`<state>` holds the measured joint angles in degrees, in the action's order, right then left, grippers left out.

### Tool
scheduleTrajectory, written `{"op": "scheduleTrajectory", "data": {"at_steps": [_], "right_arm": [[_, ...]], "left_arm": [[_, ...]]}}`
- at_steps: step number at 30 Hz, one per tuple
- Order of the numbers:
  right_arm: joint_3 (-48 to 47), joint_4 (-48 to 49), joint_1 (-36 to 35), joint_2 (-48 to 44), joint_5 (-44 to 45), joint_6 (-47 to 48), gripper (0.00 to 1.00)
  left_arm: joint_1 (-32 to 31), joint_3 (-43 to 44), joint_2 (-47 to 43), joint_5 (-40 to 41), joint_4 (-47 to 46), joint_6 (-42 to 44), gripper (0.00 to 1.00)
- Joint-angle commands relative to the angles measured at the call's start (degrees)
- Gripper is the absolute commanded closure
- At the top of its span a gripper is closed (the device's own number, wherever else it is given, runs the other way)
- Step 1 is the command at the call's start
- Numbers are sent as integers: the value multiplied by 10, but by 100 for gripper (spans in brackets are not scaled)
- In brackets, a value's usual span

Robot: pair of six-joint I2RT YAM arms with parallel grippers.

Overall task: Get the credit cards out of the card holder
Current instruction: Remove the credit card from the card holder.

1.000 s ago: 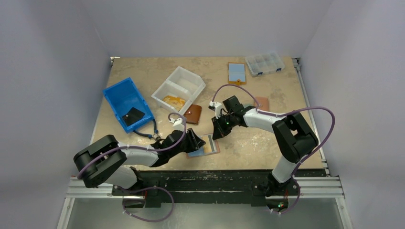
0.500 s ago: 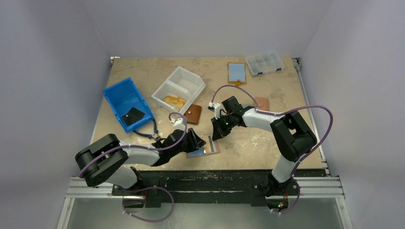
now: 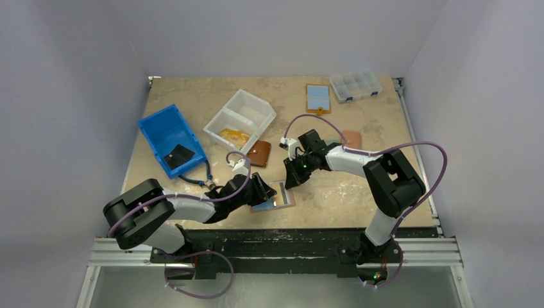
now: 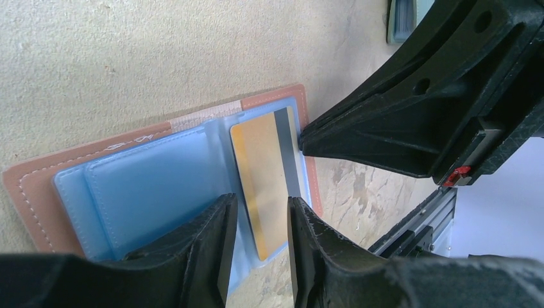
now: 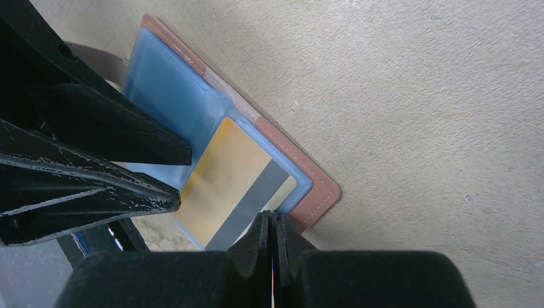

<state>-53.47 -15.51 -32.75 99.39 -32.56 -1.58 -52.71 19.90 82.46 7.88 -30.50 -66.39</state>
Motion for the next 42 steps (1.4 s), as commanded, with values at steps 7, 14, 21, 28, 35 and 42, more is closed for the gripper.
{"op": "scheduleTrajectory", "data": {"at_steps": [7, 14, 21, 28, 35, 42], "right_arm": [[-22, -4, -9, 10, -13, -5, 100], [-22, -3, -10, 13, -16, -6, 100], [-22, -4, -12, 14, -17, -7, 100], [-22, -4, -13, 16, -16, -7, 100], [-22, -3, -13, 19, -15, -7, 100], [-22, -2, -13, 19, -16, -7, 100]], "left_arm": [[-4, 2, -2, -6, -30, -20, 63], [-4, -14, 1, -11, -59, -38, 63], [-4, -34, 3, -16, -95, -68, 63], [-4, -34, 14, -20, -94, -88, 63], [-4, -36, 21, -30, -98, -86, 61], [-3, -37, 29, -44, -113, -79, 51]]}}
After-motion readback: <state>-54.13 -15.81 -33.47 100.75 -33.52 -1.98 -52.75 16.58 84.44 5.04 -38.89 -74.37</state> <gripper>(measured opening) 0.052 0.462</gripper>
